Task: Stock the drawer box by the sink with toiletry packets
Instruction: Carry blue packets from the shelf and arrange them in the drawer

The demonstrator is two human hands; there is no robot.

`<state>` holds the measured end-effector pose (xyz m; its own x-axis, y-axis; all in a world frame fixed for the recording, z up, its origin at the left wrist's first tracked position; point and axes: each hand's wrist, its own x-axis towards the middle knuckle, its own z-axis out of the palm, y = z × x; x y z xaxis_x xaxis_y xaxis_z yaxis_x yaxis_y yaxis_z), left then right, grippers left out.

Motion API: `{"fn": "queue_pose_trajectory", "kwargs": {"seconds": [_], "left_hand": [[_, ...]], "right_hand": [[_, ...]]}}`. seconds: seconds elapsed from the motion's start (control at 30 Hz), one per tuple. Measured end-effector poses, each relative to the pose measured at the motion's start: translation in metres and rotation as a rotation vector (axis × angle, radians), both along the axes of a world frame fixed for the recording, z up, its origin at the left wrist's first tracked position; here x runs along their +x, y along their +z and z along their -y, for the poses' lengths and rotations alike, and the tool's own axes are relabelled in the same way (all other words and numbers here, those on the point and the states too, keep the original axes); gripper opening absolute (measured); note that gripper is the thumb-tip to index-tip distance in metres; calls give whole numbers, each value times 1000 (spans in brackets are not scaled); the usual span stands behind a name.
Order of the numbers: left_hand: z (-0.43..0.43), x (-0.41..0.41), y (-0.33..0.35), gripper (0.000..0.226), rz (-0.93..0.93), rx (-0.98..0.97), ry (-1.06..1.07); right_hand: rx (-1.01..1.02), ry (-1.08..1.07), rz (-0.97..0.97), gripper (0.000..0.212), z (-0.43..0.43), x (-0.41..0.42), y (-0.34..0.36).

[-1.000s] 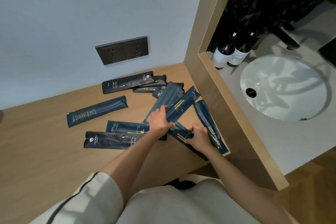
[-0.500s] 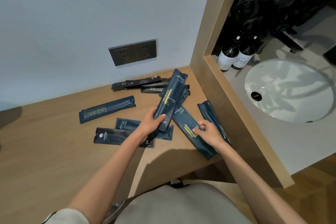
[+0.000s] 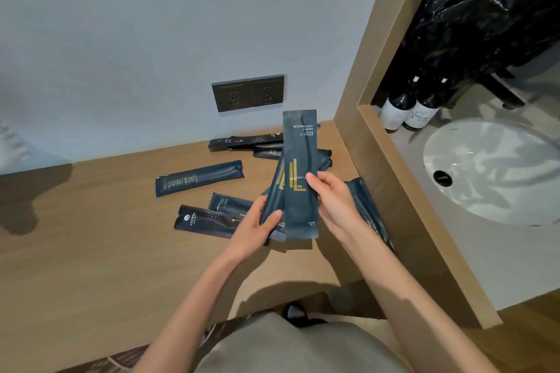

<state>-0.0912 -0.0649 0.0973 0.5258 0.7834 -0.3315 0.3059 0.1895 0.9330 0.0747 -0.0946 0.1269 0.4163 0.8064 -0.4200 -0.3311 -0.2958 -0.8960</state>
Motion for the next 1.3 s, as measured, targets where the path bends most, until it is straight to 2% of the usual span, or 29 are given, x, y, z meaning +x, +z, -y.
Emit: {"fn": "queue_pose_trajectory", "kwargs": {"seconds": [0.13,0.2,0.3,0.43,0.57,0.67,0.8,0.9,1.1,1.2,1.3], "left_hand": [[7,1,9,30,32,19,-7],[7,0,14,27,44,17,4],[2,3,19,33,74,4,73],[-4,9,20,41,86,4,193],[-3,13,16,41,96,26,211],[-3,15,13,34,101,27,198],[-4,19,8,35,85,32,196],[-4,25,5,36,81,30,186],[-4,27,-1,37,23,36,175],[-4,23,-4,38,-8,32,176],[-3,19,-4,39,-15,30,159]], "right_hand": [[23,6,-3,10,-8,-6,3],[22,11,33,12,-9,-7,4],[18,30,69,21,-10,-11,6],[53,45,183,19,-6,-18,4],[139,34,240,19,1,-2,-1],[75,61,445,18,19,31,-21],[-295,155,828,34,58,83,-78],[-464,221,943,50,78,99,-110],[-579,298,1140,66,80,88,-130],[-554,288,1215,67,76,84,-131],[-498,331,1373,69,77,82,-132]]}}
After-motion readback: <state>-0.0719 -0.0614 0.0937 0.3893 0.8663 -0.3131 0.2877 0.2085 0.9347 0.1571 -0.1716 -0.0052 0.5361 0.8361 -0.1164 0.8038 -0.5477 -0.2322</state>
